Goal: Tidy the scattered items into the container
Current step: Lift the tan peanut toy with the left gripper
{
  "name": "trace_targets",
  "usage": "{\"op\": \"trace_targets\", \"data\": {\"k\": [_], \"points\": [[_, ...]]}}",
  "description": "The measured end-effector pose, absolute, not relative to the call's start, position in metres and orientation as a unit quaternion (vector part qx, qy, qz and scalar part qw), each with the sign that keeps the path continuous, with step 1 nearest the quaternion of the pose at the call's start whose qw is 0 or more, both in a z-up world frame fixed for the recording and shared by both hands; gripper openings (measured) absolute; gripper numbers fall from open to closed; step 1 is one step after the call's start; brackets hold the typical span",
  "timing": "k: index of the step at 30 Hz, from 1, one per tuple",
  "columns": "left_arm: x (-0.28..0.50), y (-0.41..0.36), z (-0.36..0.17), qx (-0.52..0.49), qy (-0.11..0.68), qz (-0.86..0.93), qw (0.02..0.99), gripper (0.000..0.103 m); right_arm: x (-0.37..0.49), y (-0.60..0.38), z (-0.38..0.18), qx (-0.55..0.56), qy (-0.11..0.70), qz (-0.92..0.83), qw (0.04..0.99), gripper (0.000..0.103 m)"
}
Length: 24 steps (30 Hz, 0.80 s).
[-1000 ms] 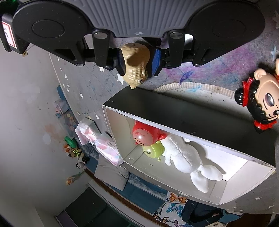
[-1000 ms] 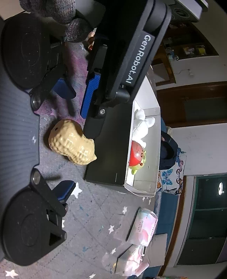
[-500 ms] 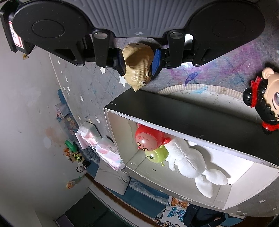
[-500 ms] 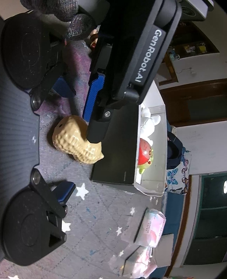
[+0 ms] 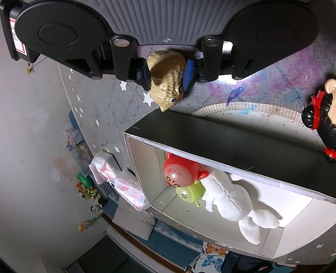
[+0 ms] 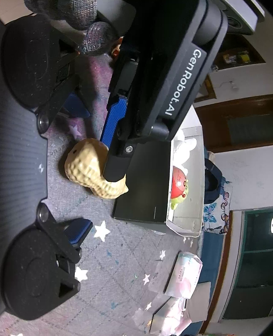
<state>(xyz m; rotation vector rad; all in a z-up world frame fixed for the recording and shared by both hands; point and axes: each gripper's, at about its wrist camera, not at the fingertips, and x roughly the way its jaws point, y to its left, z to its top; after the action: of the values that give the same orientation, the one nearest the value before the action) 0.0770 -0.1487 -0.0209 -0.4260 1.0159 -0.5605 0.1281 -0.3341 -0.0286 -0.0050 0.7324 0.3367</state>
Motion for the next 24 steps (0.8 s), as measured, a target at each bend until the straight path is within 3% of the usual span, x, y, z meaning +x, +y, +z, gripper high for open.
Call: {"op": "trace_targets", "data": {"k": [11,21,24], "points": [[0.079,-0.151,-0.021,-0.199,0.481,-0.26,0.813,0.035,0.125,-0.34,-0.028,0.022,0.341,0.166,0.925,0.103],[0.08,-0.154,-0.019,-0.196,0.482,-0.26,0.813,0.035,0.127,-0.347,-0.024,0.035,0.333,0.16,0.928,0.085],[0.081,-0.154,-0.018,-0.197,0.481,-0.261,0.814,0.035,0.128,-0.346,-0.023,0.031,0.332,0.164,0.928,0.084]]}}
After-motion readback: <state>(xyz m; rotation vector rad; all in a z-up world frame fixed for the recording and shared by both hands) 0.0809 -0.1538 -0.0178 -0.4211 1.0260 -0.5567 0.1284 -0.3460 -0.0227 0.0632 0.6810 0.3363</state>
